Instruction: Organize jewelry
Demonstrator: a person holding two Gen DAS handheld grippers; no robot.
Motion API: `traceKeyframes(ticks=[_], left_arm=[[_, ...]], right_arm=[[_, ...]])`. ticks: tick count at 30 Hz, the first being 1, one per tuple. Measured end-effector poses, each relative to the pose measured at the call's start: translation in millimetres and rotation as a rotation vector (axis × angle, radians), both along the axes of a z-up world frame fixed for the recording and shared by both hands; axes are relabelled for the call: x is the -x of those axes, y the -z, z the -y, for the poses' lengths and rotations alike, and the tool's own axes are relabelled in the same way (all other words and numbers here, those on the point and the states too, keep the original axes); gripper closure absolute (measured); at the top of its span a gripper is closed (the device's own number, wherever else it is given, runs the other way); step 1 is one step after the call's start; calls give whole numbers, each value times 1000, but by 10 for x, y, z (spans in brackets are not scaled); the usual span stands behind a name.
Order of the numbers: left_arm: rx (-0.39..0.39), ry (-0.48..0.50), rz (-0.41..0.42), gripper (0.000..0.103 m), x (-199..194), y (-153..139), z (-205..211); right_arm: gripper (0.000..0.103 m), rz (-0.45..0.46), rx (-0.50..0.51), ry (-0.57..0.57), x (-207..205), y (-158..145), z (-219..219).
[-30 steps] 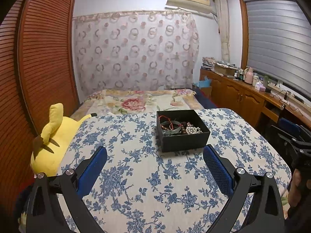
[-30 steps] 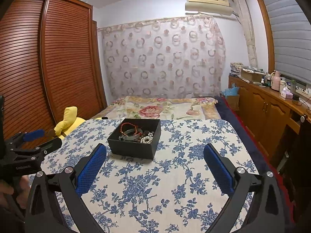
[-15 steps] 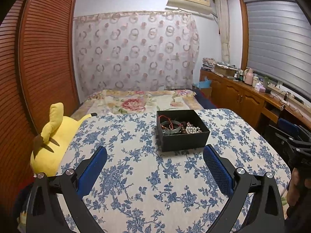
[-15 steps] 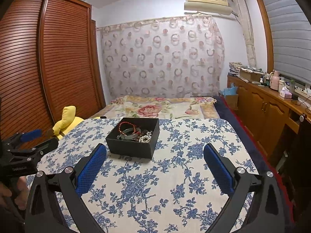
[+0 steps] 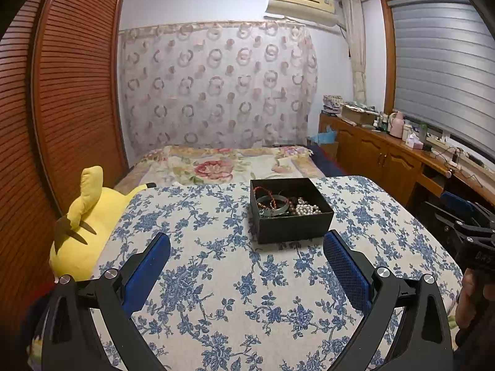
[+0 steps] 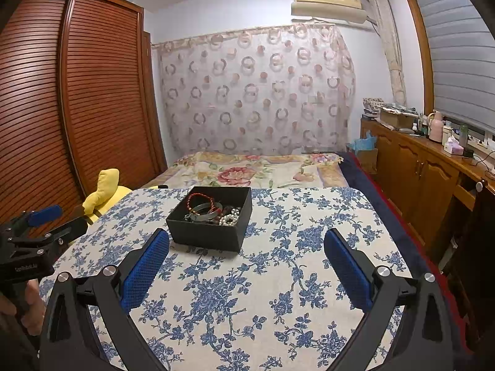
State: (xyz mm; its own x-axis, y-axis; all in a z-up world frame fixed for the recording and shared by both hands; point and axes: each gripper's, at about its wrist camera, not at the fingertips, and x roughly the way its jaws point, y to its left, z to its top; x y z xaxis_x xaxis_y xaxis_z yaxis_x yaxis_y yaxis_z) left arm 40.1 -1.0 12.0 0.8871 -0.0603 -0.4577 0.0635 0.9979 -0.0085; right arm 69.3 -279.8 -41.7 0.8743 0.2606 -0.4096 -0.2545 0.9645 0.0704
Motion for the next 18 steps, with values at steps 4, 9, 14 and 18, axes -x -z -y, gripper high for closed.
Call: traceKeyframes(ticks=[4,9,14,18], left_arm=[[-2,-1,-1,8,-1,5,-2],[-2,0,-1,8,0,6,1],[-2,1,0,8,5,6,8],[-1,2,2,8,8,-4,-1]], right_arm=[[2,0,1,-4,9,-1,-28],[2,3,2,-4,14,-4,-56],[2,3,-1,-5,17,-5,-55],[2,7,-1,-10,37,-35,-104]])
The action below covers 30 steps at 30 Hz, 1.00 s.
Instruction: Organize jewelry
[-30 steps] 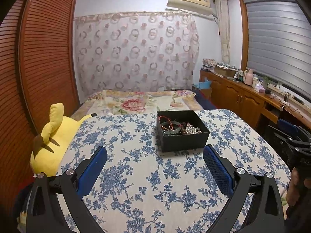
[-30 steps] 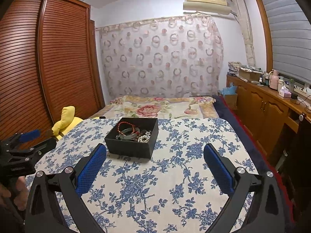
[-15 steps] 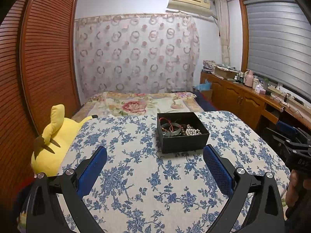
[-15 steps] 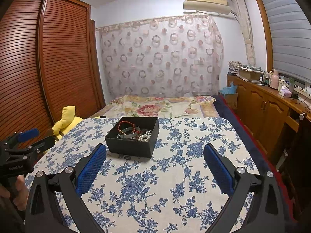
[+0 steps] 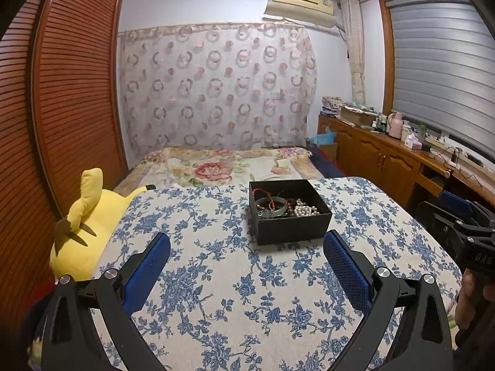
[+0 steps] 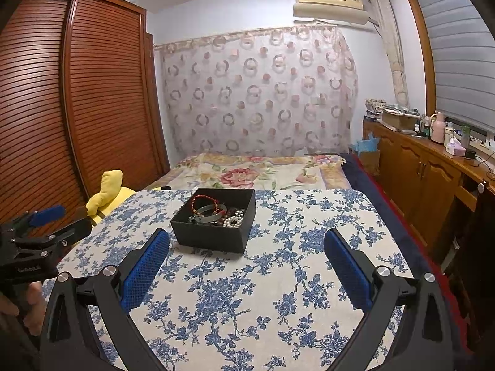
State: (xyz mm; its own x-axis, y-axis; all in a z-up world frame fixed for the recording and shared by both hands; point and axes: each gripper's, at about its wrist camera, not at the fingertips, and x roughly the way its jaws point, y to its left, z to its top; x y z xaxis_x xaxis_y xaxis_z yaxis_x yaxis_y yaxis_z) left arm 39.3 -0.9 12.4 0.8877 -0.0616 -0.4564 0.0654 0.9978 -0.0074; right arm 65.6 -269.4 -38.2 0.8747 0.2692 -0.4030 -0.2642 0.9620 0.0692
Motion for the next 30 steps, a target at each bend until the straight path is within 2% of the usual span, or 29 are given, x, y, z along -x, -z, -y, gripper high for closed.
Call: traceKeyframes(ticks=[30], left_arm=[[-4,-1,4,7,16,-7,12]], right_arm=[[2,2,-1,-1,11,-15,-9]])
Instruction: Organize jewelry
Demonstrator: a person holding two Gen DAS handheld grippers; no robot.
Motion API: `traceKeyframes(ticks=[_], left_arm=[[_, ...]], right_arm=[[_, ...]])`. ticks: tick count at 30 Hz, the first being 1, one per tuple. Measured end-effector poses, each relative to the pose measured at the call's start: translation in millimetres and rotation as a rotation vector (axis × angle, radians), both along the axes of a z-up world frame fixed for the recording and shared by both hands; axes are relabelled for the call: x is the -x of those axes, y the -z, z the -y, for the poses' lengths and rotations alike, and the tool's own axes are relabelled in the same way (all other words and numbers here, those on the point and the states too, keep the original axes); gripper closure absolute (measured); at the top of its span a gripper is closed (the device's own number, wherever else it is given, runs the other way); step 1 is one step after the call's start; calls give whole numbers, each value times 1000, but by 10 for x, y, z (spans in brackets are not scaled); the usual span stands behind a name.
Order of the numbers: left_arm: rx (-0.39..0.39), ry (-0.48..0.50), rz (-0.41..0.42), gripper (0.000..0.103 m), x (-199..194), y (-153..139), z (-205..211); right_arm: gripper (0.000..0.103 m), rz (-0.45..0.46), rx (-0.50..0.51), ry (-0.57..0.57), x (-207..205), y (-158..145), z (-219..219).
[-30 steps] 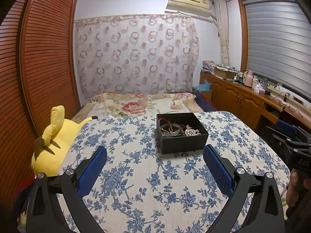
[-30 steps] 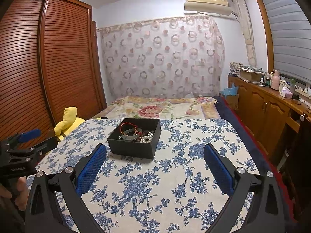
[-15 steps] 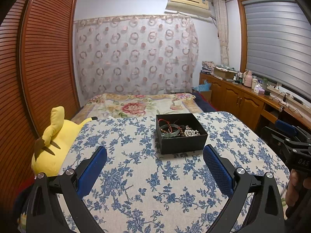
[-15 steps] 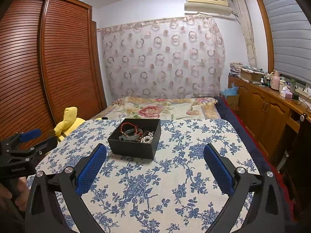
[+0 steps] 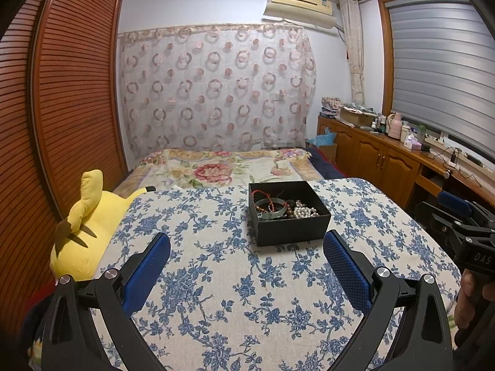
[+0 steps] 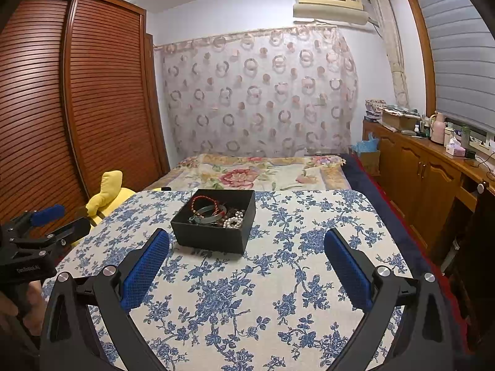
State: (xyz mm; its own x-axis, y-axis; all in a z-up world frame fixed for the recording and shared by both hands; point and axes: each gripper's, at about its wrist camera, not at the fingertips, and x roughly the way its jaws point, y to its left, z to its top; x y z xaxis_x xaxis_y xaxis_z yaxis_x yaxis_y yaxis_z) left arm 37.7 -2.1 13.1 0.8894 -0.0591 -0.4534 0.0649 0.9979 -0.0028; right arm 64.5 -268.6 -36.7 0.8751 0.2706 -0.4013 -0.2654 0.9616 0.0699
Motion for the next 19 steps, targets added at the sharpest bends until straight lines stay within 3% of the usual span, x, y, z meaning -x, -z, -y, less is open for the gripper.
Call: traceKeyframes(ticks=[19], left_arm=[[3,3,2,8,9,-43,13]], right_arm=[[2,1,1,1,4,-15,23]])
